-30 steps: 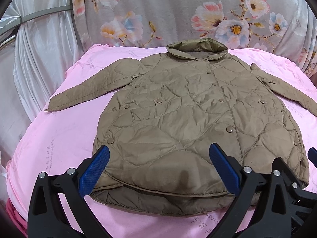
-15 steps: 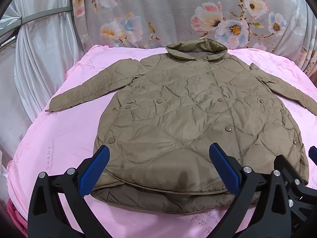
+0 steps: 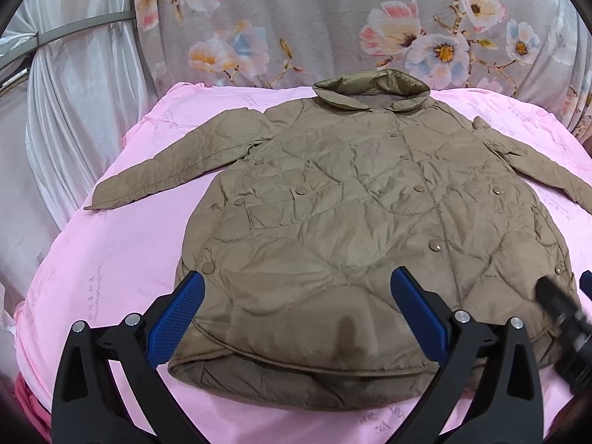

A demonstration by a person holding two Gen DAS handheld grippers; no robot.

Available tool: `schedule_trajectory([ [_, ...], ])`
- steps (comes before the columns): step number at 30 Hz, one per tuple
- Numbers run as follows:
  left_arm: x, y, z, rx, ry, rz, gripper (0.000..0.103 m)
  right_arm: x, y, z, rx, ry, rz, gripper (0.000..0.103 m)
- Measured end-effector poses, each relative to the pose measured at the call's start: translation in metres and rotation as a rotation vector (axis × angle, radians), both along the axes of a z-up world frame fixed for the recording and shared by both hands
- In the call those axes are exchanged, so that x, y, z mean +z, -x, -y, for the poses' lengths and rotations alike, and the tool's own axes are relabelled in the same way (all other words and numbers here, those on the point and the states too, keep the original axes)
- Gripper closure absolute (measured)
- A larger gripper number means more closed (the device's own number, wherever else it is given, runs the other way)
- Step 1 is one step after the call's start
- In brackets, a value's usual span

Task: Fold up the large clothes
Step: 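Grasp the coat sleeve cuff with the right tool and lift it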

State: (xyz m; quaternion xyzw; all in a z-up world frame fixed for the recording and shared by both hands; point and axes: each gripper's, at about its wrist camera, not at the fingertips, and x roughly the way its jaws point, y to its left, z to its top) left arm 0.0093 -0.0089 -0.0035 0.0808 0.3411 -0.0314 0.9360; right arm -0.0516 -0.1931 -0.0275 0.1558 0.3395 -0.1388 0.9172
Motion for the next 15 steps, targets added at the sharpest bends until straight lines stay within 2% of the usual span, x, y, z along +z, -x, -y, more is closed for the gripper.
schedule_trajectory([
  [3,0.001,-0.015,-0.005,0.018,0.001,0.008,0.005,-0.001,-0.004,0.053,-0.091,-0.089,0.036,0.005],
  [8,0.009,-0.050,-0.012,0.029,-0.020,0.046,0.005,-0.007,-0.007,0.179,-0.327,-0.268,0.123,0.005],
  [10,0.011,-0.064,-0.016,0.049,-0.020,0.060,0.005,-0.010,-0.009,0.224,-0.417,-0.286,0.147,0.005],
  [13,0.016,-0.085,-0.023,0.082,-0.004,0.109,0.005,-0.019,-0.015,0.283,-0.517,-0.261,0.126,0.005],
  [15,0.018,-0.095,-0.025,0.104,-0.012,0.139,0.005,-0.029,-0.014,0.315,-0.572,-0.279,0.122,0.005],
])
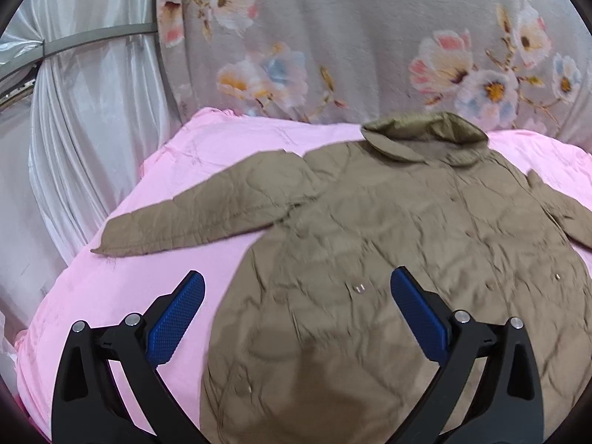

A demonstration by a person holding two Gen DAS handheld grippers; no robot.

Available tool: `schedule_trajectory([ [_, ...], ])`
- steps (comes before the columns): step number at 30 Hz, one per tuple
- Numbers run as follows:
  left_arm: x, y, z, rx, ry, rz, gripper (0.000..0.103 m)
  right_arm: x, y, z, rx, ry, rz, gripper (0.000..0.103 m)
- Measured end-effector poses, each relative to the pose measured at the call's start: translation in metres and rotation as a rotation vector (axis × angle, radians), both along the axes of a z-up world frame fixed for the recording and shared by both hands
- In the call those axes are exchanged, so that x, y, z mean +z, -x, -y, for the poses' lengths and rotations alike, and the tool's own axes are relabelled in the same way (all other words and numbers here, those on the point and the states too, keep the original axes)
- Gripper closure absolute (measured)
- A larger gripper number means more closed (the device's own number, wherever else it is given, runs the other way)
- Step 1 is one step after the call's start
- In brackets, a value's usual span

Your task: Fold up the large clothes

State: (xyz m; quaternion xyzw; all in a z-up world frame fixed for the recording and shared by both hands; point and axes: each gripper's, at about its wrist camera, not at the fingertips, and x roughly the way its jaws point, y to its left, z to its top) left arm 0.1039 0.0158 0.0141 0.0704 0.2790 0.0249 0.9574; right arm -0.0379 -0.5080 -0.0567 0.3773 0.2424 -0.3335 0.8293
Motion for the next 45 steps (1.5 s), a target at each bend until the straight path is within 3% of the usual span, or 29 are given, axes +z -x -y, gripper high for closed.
schedule_trajectory([
  [5,-0.002,-0.024,0.001,0.006,-0.030,-0.009,0.005,-0.030,0.011,0.061,-0.123,-0.145,0.036,0.006],
  [8,-0.010,-0.038,0.000,0.011,-0.043,-0.076,0.005,-0.036,0.014,0.076,-0.156,-0.168,0.063,0.016],
  [11,-0.019,-0.044,-0.004,0.006,-0.044,-0.111,0.005,-0.035,0.005,0.083,-0.153,-0.162,0.052,0.037],
  [13,-0.025,-0.046,-0.009,0.013,-0.053,-0.117,0.005,-0.036,-0.001,0.089,-0.144,-0.174,0.061,0.063],
  [14,-0.026,-0.047,-0.010,0.014,-0.054,-0.121,0.005,-0.035,-0.004,0.091,-0.141,-0.179,0.065,0.082],
  [15,-0.028,-0.048,-0.013,0.014,-0.051,-0.127,0.005,-0.033,-0.008,0.092,-0.139,-0.180,0.070,0.091],
  [18,-0.031,-0.053,-0.021,0.020,-0.035,-0.144,0.005,-0.003,-0.023,0.079,-0.106,-0.095,0.106,0.094],
  [21,-0.032,-0.059,-0.030,0.031,-0.025,-0.156,0.005,0.060,-0.057,0.029,0.035,0.079,0.164,0.095],
  [25,-0.034,-0.064,-0.043,0.062,-0.020,-0.160,0.005,0.131,-0.118,-0.077,0.337,0.257,0.221,0.095],
  [28,-0.041,-0.065,-0.056,0.077,0.008,-0.191,0.005,0.153,-0.159,-0.158,0.556,0.309,0.241,0.095],
  [32,-0.045,-0.061,-0.066,0.077,0.020,-0.205,0.005,0.144,-0.211,-0.257,0.796,0.316,0.194,0.096],
  [37,-0.042,-0.058,-0.071,0.041,0.048,-0.204,0.005,0.097,-0.246,-0.336,0.984,0.289,0.072,0.087],
  [39,-0.034,-0.059,-0.073,0.013,0.089,-0.195,0.005,0.084,-0.249,-0.355,1.029,0.282,0.040,0.058],
  [41,-0.024,-0.063,-0.074,-0.022,0.152,-0.190,0.005,0.090,-0.239,-0.363,1.042,0.305,0.071,0.044],
  [45,-0.011,-0.083,-0.066,-0.112,0.310,-0.245,0.005,0.113,-0.212,-0.344,0.978,0.356,0.152,0.031],
])
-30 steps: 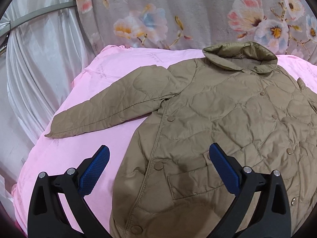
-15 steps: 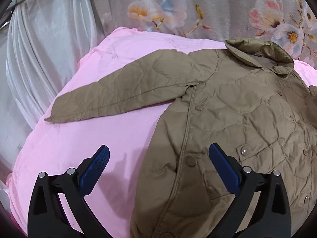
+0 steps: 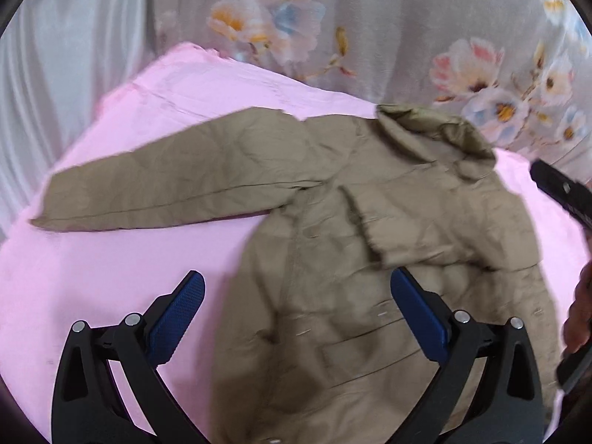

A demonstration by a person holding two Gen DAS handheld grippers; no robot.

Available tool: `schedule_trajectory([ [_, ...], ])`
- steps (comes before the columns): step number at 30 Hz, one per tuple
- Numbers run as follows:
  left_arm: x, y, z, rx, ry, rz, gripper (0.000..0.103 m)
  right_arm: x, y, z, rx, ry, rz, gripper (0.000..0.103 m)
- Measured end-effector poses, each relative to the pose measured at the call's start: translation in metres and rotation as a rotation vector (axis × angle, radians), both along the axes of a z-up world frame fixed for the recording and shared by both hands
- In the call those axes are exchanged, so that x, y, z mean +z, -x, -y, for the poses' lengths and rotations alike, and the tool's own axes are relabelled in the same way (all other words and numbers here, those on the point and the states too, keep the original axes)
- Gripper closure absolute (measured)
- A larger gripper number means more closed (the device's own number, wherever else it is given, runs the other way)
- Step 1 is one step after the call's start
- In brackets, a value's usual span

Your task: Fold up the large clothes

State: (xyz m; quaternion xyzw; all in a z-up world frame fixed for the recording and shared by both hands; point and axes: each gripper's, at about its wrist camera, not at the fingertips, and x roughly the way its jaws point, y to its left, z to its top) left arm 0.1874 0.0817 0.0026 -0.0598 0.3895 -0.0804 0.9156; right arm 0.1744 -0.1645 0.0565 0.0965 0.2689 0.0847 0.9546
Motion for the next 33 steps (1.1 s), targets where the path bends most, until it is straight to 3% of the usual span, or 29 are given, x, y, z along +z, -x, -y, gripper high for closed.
schedule_trajectory([
  [3,-0.005,-0.028,0.016,-0.046,0.138,-0.103,0.005,-0.004,0.016,0.045,-0.103,-0.064,-0.019,0.030],
  [5,-0.015,-0.047,0.030,-0.052,0.196,-0.168,0.005,-0.024,0.028,0.085,-0.210,-0.125,-0.078,0.029],
  [9,-0.042,-0.074,0.053,-0.017,0.253,-0.280,0.005,-0.069,0.046,0.154,-0.391,-0.320,-0.199,0.028],
  [12,-0.051,-0.084,0.061,0.028,0.268,-0.296,0.007,-0.096,0.052,0.186,-0.448,-0.437,-0.249,0.028],
  [13,-0.051,-0.085,0.063,0.032,0.268,-0.289,0.013,-0.104,0.051,0.194,-0.462,-0.470,-0.264,0.028],
  [15,-0.049,-0.091,0.070,0.025,0.248,-0.273,0.038,-0.116,0.046,0.206,-0.479,-0.527,-0.281,0.030],
  [16,-0.047,-0.094,0.073,0.010,0.233,-0.267,0.054,-0.120,0.043,0.210,-0.487,-0.553,-0.279,0.031],
  [17,-0.047,-0.098,0.075,-0.003,0.222,-0.266,0.073,-0.122,0.038,0.213,-0.490,-0.569,-0.270,0.042],
  [18,-0.045,-0.103,0.077,-0.007,0.195,-0.259,0.083,-0.124,0.031,0.215,-0.481,-0.570,-0.269,0.060],
  [19,-0.041,-0.106,0.081,-0.012,0.160,-0.238,0.096,-0.123,0.024,0.214,-0.474,-0.557,-0.275,0.069],
  [20,-0.037,-0.108,0.080,-0.015,0.143,-0.220,0.099,-0.121,0.017,0.214,-0.473,-0.541,-0.279,0.090],
  [21,-0.030,-0.109,0.081,-0.019,0.124,-0.187,0.100,-0.117,0.014,0.213,-0.469,-0.521,-0.272,0.094],
  [24,-0.008,-0.106,0.078,-0.046,0.089,-0.095,0.101,-0.089,0.022,0.204,-0.443,-0.451,-0.146,0.096],
  [26,-0.008,-0.104,0.083,-0.051,0.035,-0.062,0.101,-0.076,0.027,0.191,-0.444,-0.324,-0.112,0.096],
  [30,-0.050,-0.109,0.092,-0.054,-0.071,-0.115,0.100,-0.112,0.012,0.185,-0.471,-0.187,-0.287,0.097],
  [33,-0.067,-0.104,0.094,-0.049,-0.105,-0.082,0.100,-0.127,0.007,0.186,-0.465,-0.196,-0.334,0.097],
])
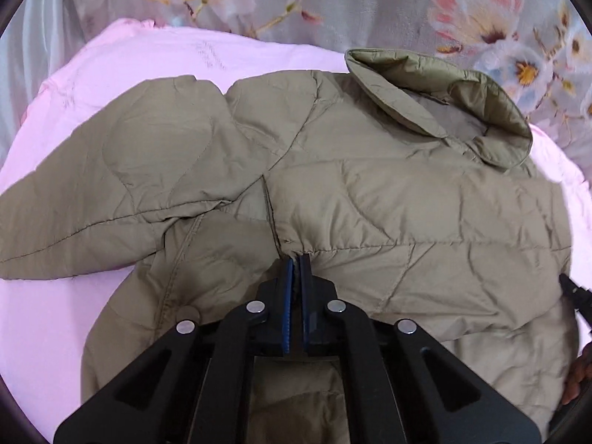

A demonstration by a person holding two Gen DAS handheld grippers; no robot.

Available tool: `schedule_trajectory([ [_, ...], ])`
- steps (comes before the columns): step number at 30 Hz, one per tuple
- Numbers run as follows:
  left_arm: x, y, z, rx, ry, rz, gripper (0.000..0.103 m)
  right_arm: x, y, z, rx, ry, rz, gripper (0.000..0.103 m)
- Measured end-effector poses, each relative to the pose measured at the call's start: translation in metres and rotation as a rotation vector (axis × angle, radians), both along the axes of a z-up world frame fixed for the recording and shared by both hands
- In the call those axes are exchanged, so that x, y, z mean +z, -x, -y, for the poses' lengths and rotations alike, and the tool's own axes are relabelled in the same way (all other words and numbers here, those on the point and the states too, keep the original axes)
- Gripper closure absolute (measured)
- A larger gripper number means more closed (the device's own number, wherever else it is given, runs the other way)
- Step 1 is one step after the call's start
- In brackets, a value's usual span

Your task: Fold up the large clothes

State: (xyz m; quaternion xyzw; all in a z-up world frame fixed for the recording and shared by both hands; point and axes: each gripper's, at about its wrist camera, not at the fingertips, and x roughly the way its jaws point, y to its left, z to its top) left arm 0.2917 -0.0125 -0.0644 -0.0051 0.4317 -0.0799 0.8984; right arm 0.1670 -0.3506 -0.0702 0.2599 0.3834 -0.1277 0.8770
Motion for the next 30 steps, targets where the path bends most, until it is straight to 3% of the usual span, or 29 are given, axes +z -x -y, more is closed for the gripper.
schedule_trajectory([
  [4,-0.002,0.007,0.004,0.007,-0.049,0.043,0.098,0.013,0.004,-0.005,-0.026,0.071,-0.045,0.094],
  [7,-0.003,0.010,0.002,0.014,-0.039,0.056,0.097,0.053,0.024,-0.026,-0.075,0.176,0.048,0.083],
  [9,-0.003,0.013,0.003,0.024,-0.041,0.068,0.094,0.076,0.022,-0.052,-0.017,0.206,0.108,0.069],
  [12,-0.003,0.017,0.003,0.042,-0.048,0.080,0.087,0.087,0.003,-0.093,0.137,0.176,0.135,0.065],
  [15,-0.004,0.018,0.000,0.053,-0.031,0.084,0.083,0.072,-0.028,-0.135,0.241,0.188,0.102,0.065],
  [19,-0.004,0.020,-0.005,0.056,0.003,0.085,0.082,0.023,-0.063,-0.167,0.304,0.210,-0.002,0.065],
  [22,-0.004,0.022,-0.005,0.055,0.011,0.088,0.079,0.001,-0.059,-0.170,0.289,0.221,-0.003,0.066],
  [30,0.001,0.046,-0.008,0.063,0.021,0.085,0.078,-0.002,-0.023,-0.173,0.277,0.223,-0.003,0.066],
])
